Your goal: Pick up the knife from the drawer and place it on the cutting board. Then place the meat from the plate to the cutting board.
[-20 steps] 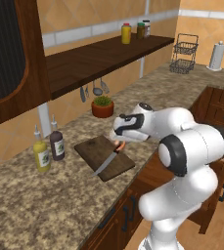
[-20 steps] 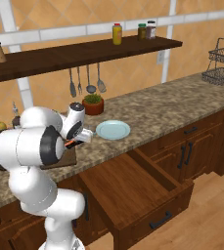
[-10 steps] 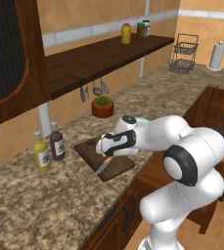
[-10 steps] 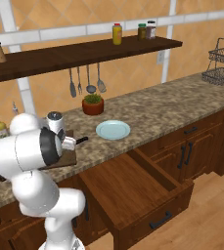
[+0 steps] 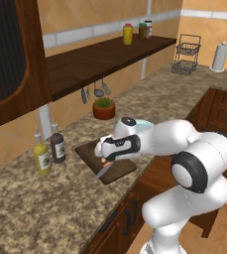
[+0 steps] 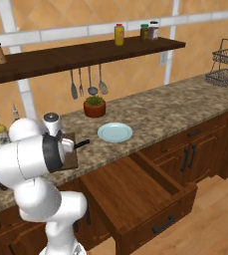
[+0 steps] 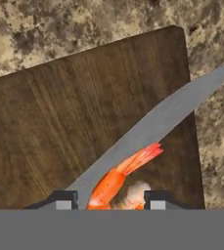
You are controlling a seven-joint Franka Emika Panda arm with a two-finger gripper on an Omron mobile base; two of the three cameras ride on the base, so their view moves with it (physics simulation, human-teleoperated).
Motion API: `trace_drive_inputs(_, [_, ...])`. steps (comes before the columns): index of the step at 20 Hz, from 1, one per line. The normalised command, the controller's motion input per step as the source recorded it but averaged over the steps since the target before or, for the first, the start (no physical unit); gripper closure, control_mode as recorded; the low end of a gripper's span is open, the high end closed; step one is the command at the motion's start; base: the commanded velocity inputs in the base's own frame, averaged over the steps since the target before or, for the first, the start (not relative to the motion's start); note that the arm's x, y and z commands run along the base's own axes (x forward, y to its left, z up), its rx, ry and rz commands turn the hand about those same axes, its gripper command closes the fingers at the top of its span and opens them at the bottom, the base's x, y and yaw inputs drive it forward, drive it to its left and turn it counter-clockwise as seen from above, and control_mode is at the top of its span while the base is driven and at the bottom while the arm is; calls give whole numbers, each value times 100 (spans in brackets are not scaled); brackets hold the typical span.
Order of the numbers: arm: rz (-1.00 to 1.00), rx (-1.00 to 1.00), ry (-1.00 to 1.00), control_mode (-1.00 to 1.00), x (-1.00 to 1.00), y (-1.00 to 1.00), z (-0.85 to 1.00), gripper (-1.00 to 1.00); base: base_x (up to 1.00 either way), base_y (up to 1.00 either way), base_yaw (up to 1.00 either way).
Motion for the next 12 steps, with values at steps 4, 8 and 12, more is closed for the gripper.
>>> trace_drive_inputs(4, [3, 1, 0, -100, -32, 0, 62, -100, 0, 0, 0])
trace_drive_inputs(8, [7, 0, -1, -100, -61, -22, 36, -100, 0, 0, 0])
trace_drive_inputs(12, [2, 7, -13, -100, -76, -59, 59, -100, 0, 0, 0])
